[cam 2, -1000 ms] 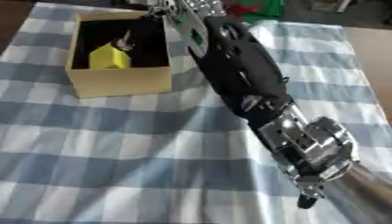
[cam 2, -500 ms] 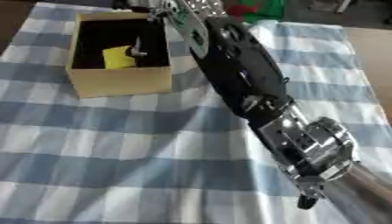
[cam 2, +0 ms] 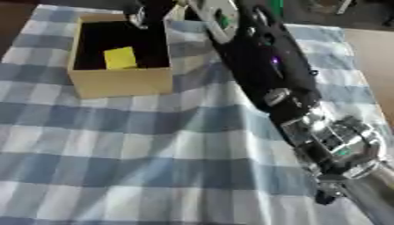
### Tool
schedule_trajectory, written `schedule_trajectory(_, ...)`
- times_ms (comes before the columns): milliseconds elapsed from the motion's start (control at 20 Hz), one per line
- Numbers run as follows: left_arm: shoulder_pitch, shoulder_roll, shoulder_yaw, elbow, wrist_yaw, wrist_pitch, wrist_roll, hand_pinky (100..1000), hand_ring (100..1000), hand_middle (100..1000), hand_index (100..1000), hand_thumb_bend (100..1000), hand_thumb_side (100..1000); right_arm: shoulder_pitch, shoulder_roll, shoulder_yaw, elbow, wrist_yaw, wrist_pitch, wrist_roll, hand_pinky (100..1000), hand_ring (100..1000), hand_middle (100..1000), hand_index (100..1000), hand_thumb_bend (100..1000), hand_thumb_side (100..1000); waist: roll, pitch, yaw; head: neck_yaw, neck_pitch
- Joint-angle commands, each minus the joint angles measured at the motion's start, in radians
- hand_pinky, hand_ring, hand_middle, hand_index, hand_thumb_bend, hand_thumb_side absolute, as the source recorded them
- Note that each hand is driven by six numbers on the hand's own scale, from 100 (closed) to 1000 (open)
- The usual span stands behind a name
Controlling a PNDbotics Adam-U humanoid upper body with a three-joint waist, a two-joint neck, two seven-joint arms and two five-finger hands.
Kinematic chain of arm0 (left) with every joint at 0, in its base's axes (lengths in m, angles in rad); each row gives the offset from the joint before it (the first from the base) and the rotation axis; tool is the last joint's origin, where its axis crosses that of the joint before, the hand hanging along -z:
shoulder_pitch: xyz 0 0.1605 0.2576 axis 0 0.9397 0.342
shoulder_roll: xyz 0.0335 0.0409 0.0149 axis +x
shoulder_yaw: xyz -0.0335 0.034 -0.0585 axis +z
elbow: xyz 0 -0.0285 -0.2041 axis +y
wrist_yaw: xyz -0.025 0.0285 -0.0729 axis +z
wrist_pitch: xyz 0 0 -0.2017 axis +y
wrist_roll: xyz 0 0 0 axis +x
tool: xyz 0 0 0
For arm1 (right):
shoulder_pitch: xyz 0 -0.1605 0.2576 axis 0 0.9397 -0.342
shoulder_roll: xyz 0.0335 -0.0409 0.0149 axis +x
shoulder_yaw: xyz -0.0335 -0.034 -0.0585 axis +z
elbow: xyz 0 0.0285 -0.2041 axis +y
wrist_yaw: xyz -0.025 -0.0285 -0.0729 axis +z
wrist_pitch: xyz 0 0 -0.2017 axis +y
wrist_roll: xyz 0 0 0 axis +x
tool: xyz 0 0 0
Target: Pick up objects on the table and place them in the box.
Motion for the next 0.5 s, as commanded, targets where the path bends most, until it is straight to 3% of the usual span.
schedule_trajectory(50, 0.001, 0.020, 0.015, -0.014, -0.006, 0.005, 0.004, 943, 675, 512, 741, 100, 240, 0.013, -0.059, -0.024, -0.142, -0.082, 0.081, -0.038, 958, 972, 828, 948, 100, 250, 0.010, -0.033, -0.007, 0.022, 0.018)
schedule_trajectory(500, 0.016, 0.019, 0.022, -0.014, -0.016, 0.013, 0.010, 941, 677, 513, 741, 100, 237, 0.311, -0.306, -0.110, -0.562, -0.312, 0.189, -0.158, 950, 964, 843, 915, 100, 282, 0.033, -0.040, -0.043, 0.068, 0.038)
